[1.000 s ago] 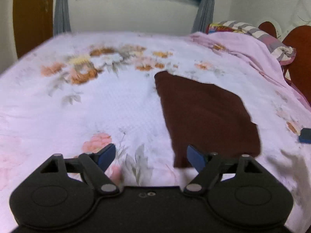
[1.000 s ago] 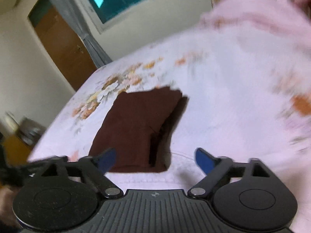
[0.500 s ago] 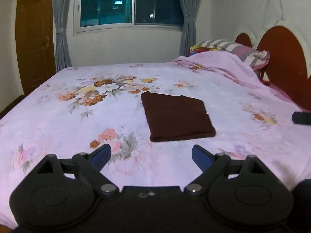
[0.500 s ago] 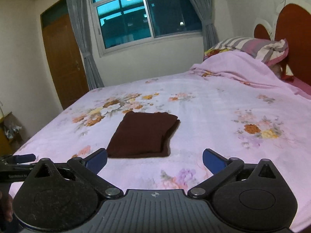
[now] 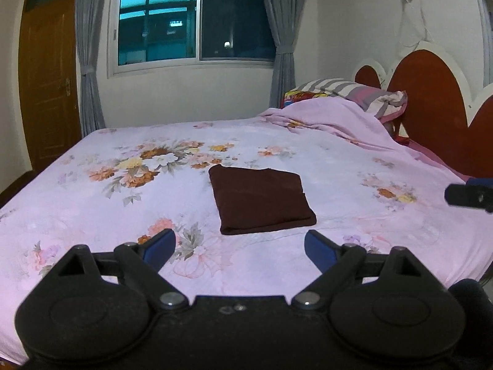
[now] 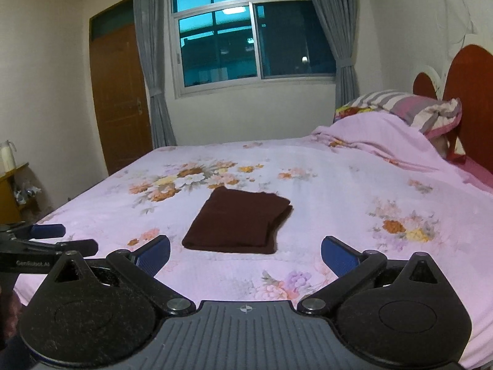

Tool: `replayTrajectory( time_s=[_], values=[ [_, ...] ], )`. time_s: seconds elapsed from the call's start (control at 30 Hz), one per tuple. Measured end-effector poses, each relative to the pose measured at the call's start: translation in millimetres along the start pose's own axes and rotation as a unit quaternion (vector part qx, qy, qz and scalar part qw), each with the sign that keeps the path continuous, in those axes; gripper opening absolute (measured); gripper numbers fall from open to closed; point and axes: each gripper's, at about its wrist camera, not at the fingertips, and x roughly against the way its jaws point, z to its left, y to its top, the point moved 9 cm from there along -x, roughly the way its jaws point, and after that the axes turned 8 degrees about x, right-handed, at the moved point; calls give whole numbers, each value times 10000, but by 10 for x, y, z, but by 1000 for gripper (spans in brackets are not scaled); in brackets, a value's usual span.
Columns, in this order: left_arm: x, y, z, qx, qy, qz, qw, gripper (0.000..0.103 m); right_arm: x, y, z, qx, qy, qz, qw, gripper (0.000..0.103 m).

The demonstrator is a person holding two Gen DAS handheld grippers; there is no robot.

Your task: Fold small clothes

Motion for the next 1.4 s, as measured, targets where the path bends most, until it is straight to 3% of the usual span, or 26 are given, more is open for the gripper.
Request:
replayTrajectory(
  time_s=[0.17, 0.43, 0.67, 1.4],
  values=[
    [-23, -121, -21, 46, -12, 139, 9999, 91, -46, -9, 100, -113, 227, 5, 9997, 103],
    [73, -45, -90, -37, -39, -83, 10000, 91, -11, 31, 151, 416, 12, -99, 9991, 103],
    [74, -48, -74, -10, -58, -75, 10000, 91, -17, 18, -10, 201, -20, -99, 9997, 103],
    [144, 11, -122, -26, -123, -242, 9996, 91, 2, 82, 78, 311, 65, -190, 9993, 103]
  ],
)
